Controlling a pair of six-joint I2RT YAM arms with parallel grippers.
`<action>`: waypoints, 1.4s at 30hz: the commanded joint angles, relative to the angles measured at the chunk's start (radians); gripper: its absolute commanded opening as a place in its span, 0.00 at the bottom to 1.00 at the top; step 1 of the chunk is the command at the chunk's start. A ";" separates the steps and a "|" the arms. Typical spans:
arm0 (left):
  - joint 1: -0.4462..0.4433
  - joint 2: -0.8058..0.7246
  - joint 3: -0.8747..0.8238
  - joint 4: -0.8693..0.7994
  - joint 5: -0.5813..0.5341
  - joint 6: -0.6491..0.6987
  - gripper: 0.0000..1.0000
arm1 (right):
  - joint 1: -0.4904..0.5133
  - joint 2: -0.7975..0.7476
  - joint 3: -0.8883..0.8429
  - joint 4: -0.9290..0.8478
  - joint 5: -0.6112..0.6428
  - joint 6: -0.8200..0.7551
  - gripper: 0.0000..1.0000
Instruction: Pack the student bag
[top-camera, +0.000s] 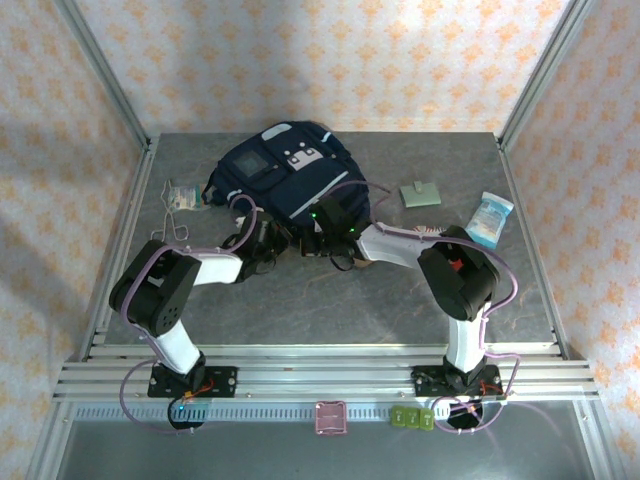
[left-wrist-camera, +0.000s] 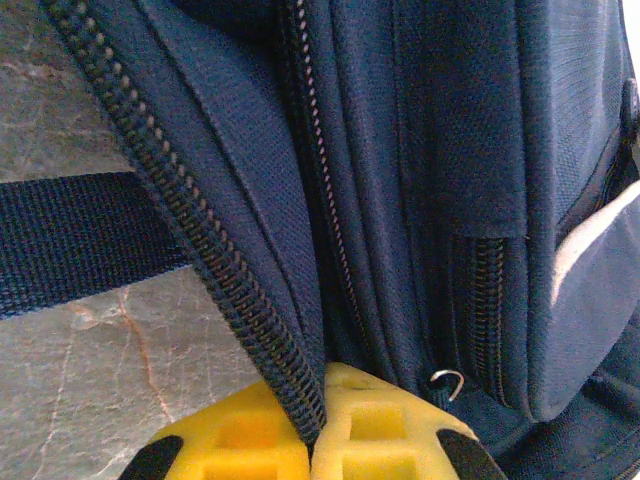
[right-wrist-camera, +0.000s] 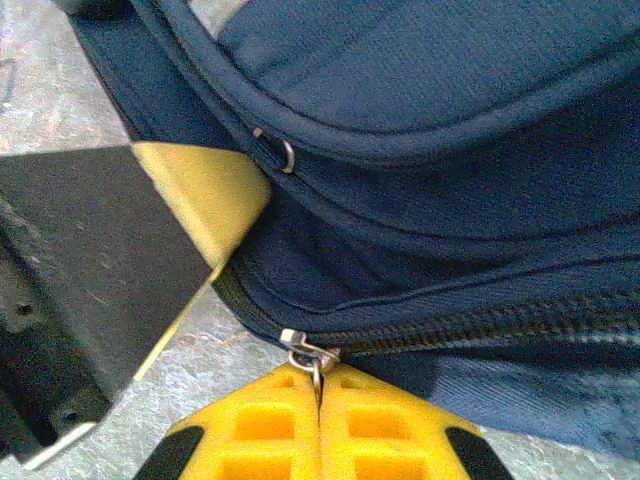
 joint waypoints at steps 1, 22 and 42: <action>0.041 -0.023 0.014 0.026 -0.030 0.041 0.00 | -0.050 -0.082 -0.044 -0.118 0.082 -0.030 0.00; 0.112 -0.066 0.187 -0.180 0.057 0.354 0.00 | -0.165 -0.185 -0.076 -0.181 0.222 -0.082 0.00; 0.333 -0.308 0.087 -0.309 -0.029 0.411 0.10 | 0.097 -0.080 0.047 -0.029 -0.049 0.003 0.00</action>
